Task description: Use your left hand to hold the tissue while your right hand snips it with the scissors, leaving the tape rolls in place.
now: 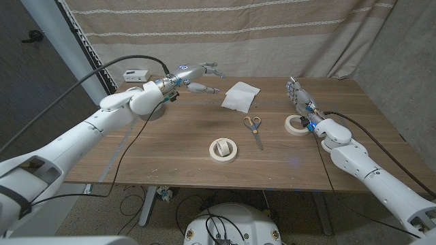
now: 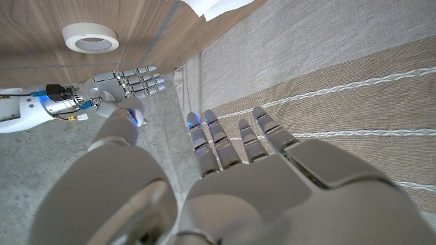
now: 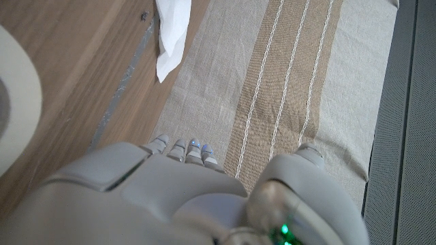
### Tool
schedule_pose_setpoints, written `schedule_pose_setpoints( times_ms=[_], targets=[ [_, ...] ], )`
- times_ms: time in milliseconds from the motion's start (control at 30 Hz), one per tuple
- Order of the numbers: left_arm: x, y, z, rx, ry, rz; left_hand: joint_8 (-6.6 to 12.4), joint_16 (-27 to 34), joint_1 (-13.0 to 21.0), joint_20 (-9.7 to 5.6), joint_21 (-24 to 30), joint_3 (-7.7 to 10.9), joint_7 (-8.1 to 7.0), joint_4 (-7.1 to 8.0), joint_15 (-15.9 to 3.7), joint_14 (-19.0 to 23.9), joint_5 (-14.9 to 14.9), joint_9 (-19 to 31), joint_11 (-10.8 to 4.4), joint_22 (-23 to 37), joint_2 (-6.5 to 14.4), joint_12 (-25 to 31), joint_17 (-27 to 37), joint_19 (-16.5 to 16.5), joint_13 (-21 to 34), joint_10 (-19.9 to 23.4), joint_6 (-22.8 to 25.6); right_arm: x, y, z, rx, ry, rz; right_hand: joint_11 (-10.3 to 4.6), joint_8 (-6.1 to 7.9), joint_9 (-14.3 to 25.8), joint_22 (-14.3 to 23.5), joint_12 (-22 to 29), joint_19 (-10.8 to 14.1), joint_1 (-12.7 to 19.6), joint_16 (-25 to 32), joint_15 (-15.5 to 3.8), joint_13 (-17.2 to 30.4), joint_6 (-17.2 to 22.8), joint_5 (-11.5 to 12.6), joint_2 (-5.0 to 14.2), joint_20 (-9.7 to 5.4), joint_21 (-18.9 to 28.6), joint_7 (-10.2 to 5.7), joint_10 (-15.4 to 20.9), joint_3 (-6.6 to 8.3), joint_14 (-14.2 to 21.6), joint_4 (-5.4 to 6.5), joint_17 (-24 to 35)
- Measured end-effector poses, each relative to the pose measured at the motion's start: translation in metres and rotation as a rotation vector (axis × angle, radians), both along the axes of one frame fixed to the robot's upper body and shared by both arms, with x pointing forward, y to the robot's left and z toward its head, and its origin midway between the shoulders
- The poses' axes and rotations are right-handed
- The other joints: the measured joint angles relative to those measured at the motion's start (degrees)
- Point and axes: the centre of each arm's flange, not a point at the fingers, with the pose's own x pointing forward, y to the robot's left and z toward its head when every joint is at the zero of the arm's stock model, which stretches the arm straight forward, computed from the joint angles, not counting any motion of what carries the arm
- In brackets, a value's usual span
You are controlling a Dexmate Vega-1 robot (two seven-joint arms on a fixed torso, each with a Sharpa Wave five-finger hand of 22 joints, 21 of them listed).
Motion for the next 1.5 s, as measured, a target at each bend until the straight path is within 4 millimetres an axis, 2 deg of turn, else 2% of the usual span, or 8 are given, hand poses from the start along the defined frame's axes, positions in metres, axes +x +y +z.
schedule_pose_setpoints(
  times_ms=[100, 267, 367, 467, 933, 1133, 1500],
  targets=[
    [0.0, -0.004, 0.0, 0.018, -0.016, 0.001, -0.02, 0.0, 0.53, 0.33, 0.0, 0.19, 0.0, -0.18, 0.0, 0.0, 0.35, -0.15, 0.0, 0.0, -0.18, 0.0, 0.0, 0.33, 0.0, 0.0, 0.0, 0.0, 0.0, 0.0, 0.002, -0.001, 0.0, 0.0, 0.0, 0.0, 0.0, 0.0, 0.0, 0.0, 0.0, 0.0, 0.0, 0.0, 0.0, 0.0, 0.0, 0.0, 0.0, 0.0, 0.0, 0.0, 0.0, 0.0],
    [0.0, -0.011, 0.0, 0.052, -0.047, 0.005, -0.02, 0.0, 0.99, 0.0, 0.23, 0.01, 0.0, -0.49, 0.0, 0.0, 0.35, -0.15, 0.0, 0.0, -0.21, 0.0, 0.0, 0.62, 0.0, 0.0, 0.0, 0.0, -0.002, 0.0, 0.006, -0.001, -0.004, 0.0, 0.0, 0.0, 0.0, 0.0, 0.0, 0.0, 0.0, 0.0, 0.0, 0.0, 0.0, 0.0, 0.0, 0.0, 0.0, 0.0, 0.0, 0.0, 0.0, 0.0],
    [0.0, -0.017, 0.0, 0.066, -0.063, 0.001, -0.52, 0.0, 5.11, 0.0, 0.23, 1.29, -0.2, -0.72, -0.12, 0.56, 0.35, -0.15, -0.01, 0.0, 1.76, 0.0, 0.0, 0.62, -0.11, 1.06, 0.86, 0.0, -0.003, -0.001, 0.009, -0.001, -0.005, 0.0, 0.0, 0.0, 0.0, 0.09, 0.0, 0.0, 0.23, 0.0, -0.01, 0.0, 0.0, 0.0, 0.0, 0.0, 0.0, 0.0, 0.0, 0.0, 0.0, 0.0],
    [0.0, -0.02, 0.0, 0.074, -0.079, -0.001, -0.69, 0.0, 6.69, 0.0, 0.23, 1.83, -0.3, -0.71, -0.19, 0.63, 0.11, -0.15, -0.01, 0.0, 2.65, 0.0, 0.0, 0.62, -0.16, 1.44, 1.13, 0.001, -0.004, -0.001, 0.013, 0.0, -0.006, 0.0, 0.0, 0.0, 0.0, 0.22, 0.0, 0.0, 0.23, 0.0, -0.01, 0.0, 0.0, 0.0, 0.0, 0.0, 0.0, 0.0, 0.0, 0.0, 0.0, 0.0],
    [0.003, -0.035, -0.003, 0.138, -0.128, -0.014, -0.68, 0.0, 7.68, 0.0, 0.23, 1.83, -0.12, -0.71, 0.0, 1.44, -0.13, -0.15, -0.01, 0.0, 1.8, 0.0, 0.0, 0.62, -0.08, 2.05, 2.16, 0.002, -0.007, -0.003, 0.029, -0.003, -0.011, 0.0, 0.0, 0.0, 0.0, 0.22, -0.2, 0.31, 0.23, 0.0, -0.01, 0.01, 0.0, 0.31, 0.2, 0.24, 0.0, 0.0, 0.2, 0.0, -0.14, 0.0],
    [0.004, -0.041, -0.002, 0.168, -0.135, -0.023, -0.68, 0.0, 8.44, 0.0, 0.23, 1.83, -0.2, -0.71, 0.0, 2.05, -0.56, 0.01, -0.14, 0.0, 1.04, 0.33, 0.0, 0.62, 0.27, 3.9, 3.73, 0.003, -0.008, -0.003, 0.033, -0.005, -0.009, 0.0, 0.0, 0.0, 0.0, 0.22, -0.2, 0.31, 0.23, 0.0, -0.01, 0.01, 0.0, 0.31, 0.2, 0.29, 0.0, 0.0, 0.2, 0.0, -0.14, 0.0],
    [0.003, -0.055, -0.002, 0.235, -0.156, -0.037, -0.17, 0.0, 9.1, 0.0, 0.23, 2.08, -0.11, -0.46, -0.21, 2.26, -1.0, 0.0, -0.1, 0.0, 1.17, 0.56, 0.0, 0.61, 0.54, 5.43, 6.25, 0.004, -0.01, -0.002, 0.037, -0.012, -0.004, 0.0, 0.21, 0.0, 0.0, 0.22, -0.2, 0.31, 0.23, 0.0, -0.02, 0.01, 0.0, 0.31, 0.2, 0.29, 0.0, 0.01, 0.35, 0.0, -0.29, 0.0]
  ],
)
